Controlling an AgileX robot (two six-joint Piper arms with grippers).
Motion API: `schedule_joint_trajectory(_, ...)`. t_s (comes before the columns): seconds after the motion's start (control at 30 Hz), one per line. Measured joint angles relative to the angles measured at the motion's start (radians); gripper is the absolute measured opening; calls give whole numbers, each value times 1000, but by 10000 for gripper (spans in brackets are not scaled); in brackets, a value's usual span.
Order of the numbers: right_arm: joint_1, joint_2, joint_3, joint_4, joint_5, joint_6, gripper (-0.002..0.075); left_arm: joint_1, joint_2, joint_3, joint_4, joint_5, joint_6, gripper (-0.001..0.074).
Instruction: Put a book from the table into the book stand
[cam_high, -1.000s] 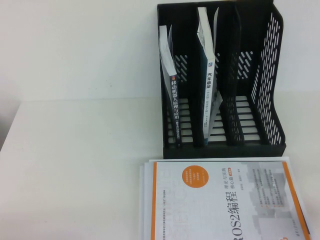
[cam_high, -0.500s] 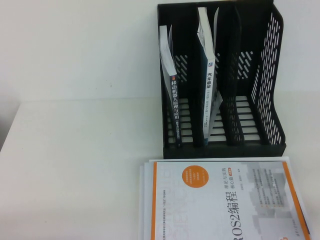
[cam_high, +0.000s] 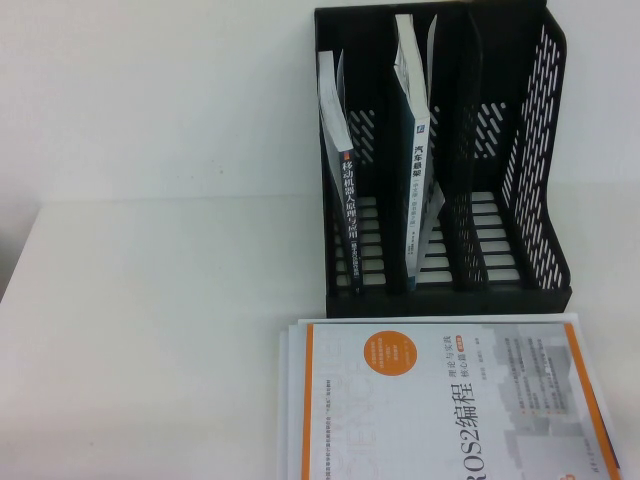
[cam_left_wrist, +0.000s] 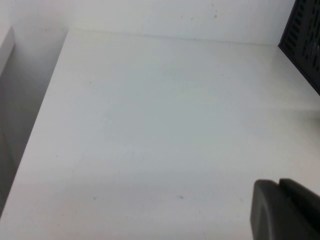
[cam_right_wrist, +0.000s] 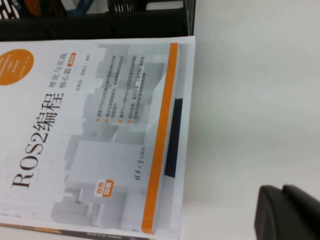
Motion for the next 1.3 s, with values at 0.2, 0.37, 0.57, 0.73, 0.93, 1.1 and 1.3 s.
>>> schedule_joint_trajectory(0.2, 0, 0, 0, 0, 0, 0, -3, 0, 0, 0, 11, 0, 15, -2)
schedule_joint_trajectory(0.37, 0, 0, 0, 0, 0, 0, -3, 0, 0, 0, 11, 0, 55, -2)
schedule_joint_trajectory(0.57, 0, 0, 0, 0, 0, 0, -3, 0, 0, 0, 11, 0, 61, -2)
schedule_joint_trajectory(0.73, 0, 0, 0, 0, 0, 0, -3, 0, 0, 0, 11, 0, 61, -2)
schedule_joint_trajectory(0.93, 0, -1, 0, 0, 0, 0, -3, 0, 0, 0, 11, 0, 61, -2)
schedule_joint_trajectory(1.1, -83, -84, 40, -19, -63, -5, -3, 0, 0, 0, 11, 0, 61, -2)
schedule_joint_trajectory(1.3, -231, -305, 117, -61, -249, -82, -3, 0, 0, 0, 11, 0, 61, -2)
